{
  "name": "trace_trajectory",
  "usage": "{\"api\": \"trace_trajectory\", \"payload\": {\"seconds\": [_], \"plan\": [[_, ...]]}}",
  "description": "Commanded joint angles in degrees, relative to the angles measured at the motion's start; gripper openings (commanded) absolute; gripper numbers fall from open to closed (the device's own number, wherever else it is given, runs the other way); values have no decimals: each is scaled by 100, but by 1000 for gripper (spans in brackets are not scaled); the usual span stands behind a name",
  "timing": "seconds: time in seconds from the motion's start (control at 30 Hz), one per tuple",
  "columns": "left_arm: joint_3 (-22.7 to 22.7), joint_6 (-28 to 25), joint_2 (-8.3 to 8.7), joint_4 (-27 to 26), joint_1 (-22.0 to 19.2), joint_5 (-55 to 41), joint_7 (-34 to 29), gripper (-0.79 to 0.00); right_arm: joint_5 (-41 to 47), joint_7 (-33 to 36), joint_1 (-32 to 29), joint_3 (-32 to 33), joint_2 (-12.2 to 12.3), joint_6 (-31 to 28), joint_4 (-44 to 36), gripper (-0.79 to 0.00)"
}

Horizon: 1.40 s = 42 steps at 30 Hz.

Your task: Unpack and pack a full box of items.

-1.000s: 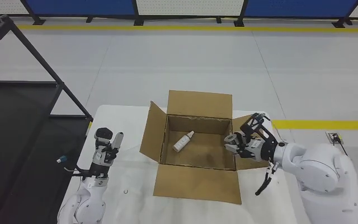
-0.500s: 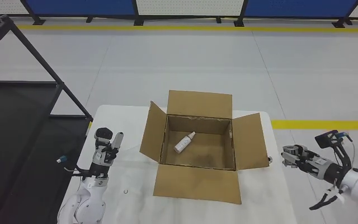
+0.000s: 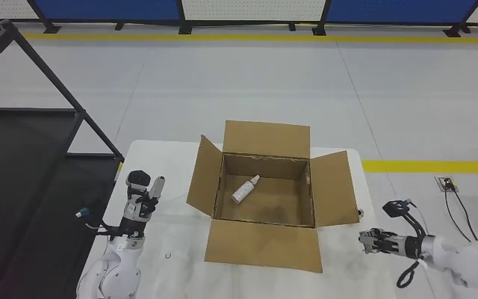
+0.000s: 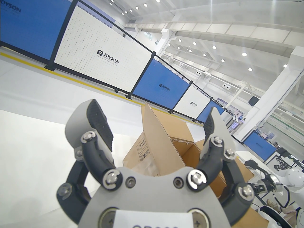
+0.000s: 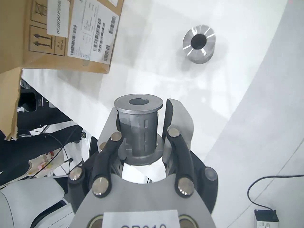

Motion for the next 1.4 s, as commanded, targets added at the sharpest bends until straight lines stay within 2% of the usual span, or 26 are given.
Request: {"api": "trace_trajectory", "payload": {"seconds": [0.0, 0.27, 0.53, 0.6, 0.7, 0.97, 1.1, 1.17, 1.2, 1.3, 1.37], "plan": [[0, 0, 0, 0, 0, 0, 0, 0, -58, -43, 162, -228, 3, 3, 255, -785], [0, 0, 0, 0, 0, 0, 0, 0, -629, -221, 899, -1053, -7, 291, 1149, -785], [0, 0, 0, 0, 0, 0, 0, 0, -760, -397, 1390, -1397, 15, 250, 1832, -785], [0, 0, 0, 0, 0, 0, 0, 0, -790, -426, 1470, -1450, 26, 253, 1940, -622], [0, 0, 0, 0, 0, 0, 0, 0, -820, -443, 1574, -1539, 39, 235, 2087, -517], [0, 0, 0, 0, 0, 0, 0, 0, -701, -534, 1711, -1676, 75, 223, 2283, -419], [0, 0, 0, 0, 0, 0, 0, 0, -677, -556, 1711, -1701, 105, 252, 2256, -400], [0, 0, 0, 0, 0, 0, 0, 0, -652, -567, 1694, -1693, 125, 251, 2232, -234], [0, 0, 0, 0, 0, 0, 0, 0, -650, -572, 1684, -1693, 134, 258, 2218, -206], [0, 0, 0, 0, 0, 0, 0, 0, -631, -585, 1659, -1707, 158, 287, 2176, -206], [0, 0, 0, 0, 0, 0, 0, 0, -614, -590, 1649, -1718, 172, 302, 2154, -169]]}}
